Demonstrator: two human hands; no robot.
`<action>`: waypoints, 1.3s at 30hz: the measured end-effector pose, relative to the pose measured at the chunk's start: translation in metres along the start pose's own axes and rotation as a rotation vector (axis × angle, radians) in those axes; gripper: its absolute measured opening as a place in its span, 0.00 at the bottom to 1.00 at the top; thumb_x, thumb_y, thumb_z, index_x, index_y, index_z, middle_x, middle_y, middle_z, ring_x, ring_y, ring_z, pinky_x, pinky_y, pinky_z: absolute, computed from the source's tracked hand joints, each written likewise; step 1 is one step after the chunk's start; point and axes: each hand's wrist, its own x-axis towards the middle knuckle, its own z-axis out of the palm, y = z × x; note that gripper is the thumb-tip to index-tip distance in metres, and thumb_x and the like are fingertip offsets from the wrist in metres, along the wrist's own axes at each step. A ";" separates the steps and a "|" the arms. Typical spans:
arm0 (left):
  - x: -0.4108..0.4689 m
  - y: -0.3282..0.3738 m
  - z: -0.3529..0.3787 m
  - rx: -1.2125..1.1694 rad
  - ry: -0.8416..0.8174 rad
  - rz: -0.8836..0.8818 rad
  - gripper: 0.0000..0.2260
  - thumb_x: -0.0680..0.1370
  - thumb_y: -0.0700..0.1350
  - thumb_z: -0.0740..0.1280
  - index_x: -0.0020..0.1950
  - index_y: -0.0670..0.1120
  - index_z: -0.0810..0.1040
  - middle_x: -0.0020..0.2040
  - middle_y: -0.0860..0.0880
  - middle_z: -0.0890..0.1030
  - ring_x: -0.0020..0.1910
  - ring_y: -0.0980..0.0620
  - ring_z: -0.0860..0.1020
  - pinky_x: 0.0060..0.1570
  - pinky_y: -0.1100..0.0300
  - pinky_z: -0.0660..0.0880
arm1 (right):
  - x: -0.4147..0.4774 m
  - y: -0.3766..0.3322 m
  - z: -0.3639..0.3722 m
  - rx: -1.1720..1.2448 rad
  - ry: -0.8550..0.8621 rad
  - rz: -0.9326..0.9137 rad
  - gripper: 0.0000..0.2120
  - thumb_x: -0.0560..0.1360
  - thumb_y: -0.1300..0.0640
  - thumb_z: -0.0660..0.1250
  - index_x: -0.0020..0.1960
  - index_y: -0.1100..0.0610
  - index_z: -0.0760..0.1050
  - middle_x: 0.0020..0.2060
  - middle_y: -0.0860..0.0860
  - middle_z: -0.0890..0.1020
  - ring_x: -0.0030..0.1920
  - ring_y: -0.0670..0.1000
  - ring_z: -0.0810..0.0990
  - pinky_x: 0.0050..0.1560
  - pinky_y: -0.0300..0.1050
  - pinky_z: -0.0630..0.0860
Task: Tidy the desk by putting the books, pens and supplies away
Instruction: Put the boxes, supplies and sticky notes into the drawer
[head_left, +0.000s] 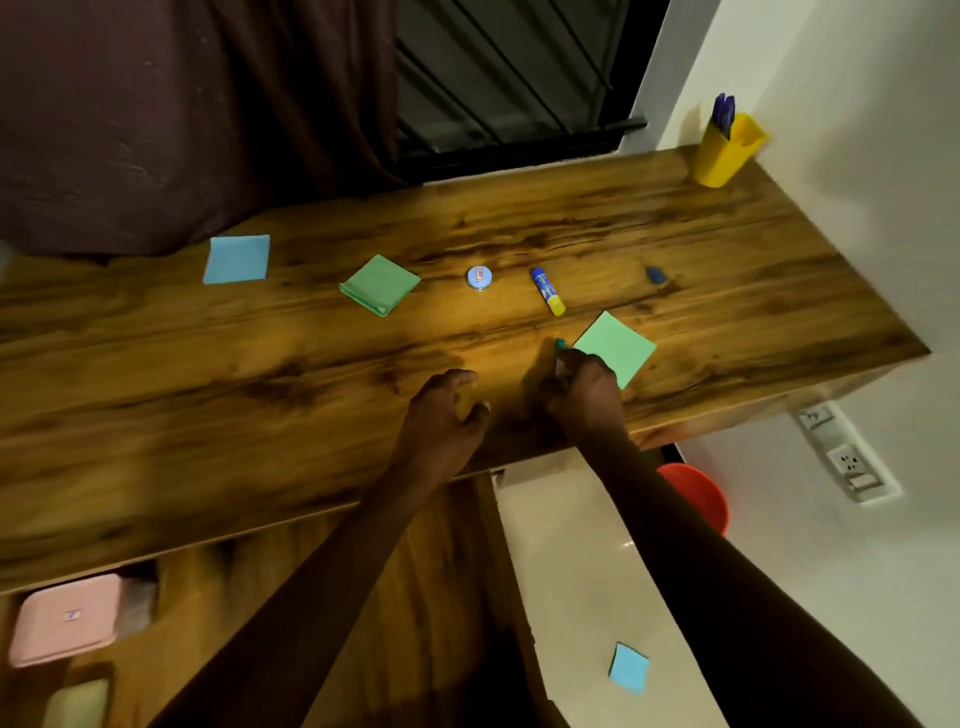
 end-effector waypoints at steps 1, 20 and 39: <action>0.007 0.001 0.003 0.015 0.001 0.006 0.20 0.78 0.50 0.70 0.70 0.51 0.75 0.67 0.52 0.78 0.61 0.53 0.79 0.59 0.55 0.78 | 0.009 0.002 0.002 -0.088 -0.013 -0.022 0.16 0.77 0.52 0.69 0.61 0.59 0.78 0.54 0.60 0.83 0.53 0.61 0.82 0.53 0.51 0.78; 0.209 0.016 0.052 0.545 0.081 0.161 0.27 0.80 0.42 0.67 0.78 0.46 0.65 0.78 0.44 0.66 0.75 0.41 0.66 0.72 0.49 0.67 | 0.001 0.011 0.006 -0.195 -0.146 -0.169 0.24 0.78 0.55 0.71 0.71 0.55 0.70 0.58 0.57 0.82 0.56 0.59 0.83 0.52 0.54 0.83; -0.084 -0.083 -0.100 0.053 0.200 0.087 0.16 0.70 0.42 0.74 0.57 0.51 0.80 0.53 0.55 0.82 0.49 0.58 0.81 0.50 0.67 0.76 | -0.146 -0.065 0.068 0.523 -0.301 -0.054 0.05 0.74 0.56 0.77 0.50 0.50 0.85 0.45 0.42 0.87 0.48 0.41 0.85 0.52 0.43 0.82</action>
